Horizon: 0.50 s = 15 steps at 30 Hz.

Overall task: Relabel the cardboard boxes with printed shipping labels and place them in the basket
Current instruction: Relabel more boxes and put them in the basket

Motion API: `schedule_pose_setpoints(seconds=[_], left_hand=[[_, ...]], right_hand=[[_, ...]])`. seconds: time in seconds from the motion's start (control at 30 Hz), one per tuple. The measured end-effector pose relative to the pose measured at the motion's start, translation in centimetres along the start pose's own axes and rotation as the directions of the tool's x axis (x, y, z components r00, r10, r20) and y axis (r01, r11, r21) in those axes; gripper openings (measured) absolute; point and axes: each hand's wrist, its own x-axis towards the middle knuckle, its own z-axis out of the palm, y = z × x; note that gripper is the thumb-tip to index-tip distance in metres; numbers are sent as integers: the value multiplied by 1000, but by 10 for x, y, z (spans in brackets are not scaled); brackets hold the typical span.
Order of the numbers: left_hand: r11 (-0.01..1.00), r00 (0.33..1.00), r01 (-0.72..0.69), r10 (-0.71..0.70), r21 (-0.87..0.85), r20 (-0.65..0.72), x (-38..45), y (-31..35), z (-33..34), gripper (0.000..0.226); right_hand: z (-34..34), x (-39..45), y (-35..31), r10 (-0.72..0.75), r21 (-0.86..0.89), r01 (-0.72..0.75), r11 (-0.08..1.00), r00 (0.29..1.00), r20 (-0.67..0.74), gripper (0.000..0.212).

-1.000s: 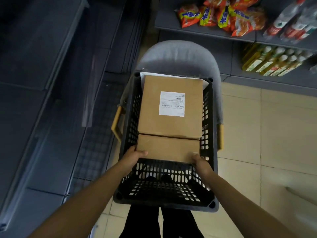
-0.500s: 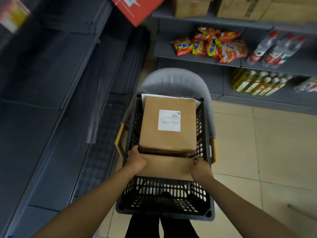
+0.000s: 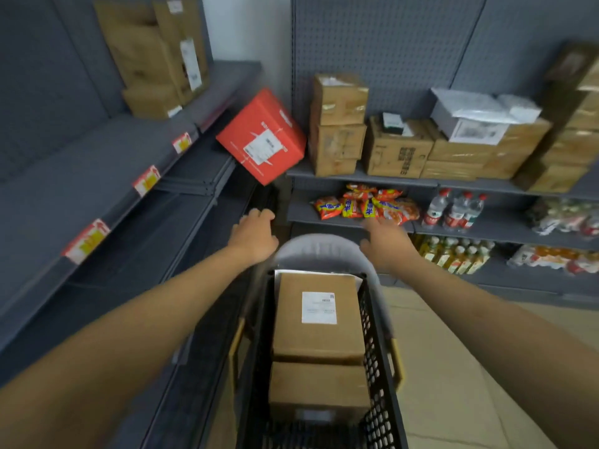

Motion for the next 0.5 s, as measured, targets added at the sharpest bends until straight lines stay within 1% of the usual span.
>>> schedule_pose_setpoints(seconds=[0.07, 0.13, 0.2, 0.27, 0.37, 0.5], left_hand=[[996, 994, -71, 75, 56, -85, 4, 12, -31, 50], [989, 987, -105, 116, 108, -107, -2, 20, -48, 50], [983, 989, -107, 120, 152, -82, -17, 22, -54, 50], [982, 993, -84, 98, 169, -73, -36, 20, -57, 50], [981, 996, -41, 55, 192, -71, -67, 14, -63, 49], [962, 992, 75, -46, 262, -116, -118, 5, -70, 44]], right_hand=[[-37, 5, -16, 20, 71, -12, 997, 994, -111, 43], [-54, -4, -29, 9, 78, 4, 997, 986, -168, 42], [-57, -20, -35, -20, 44, 27, 999, 988, -152, 41], [-56, -35, -36, -44, 35, 49, 998, 991, -123, 40], [-56, -50, -37, -83, 34, 86, 996, 993, -86, 43], [-53, -71, -50, -221, 3, 222, 975, 973, -68, 42]])
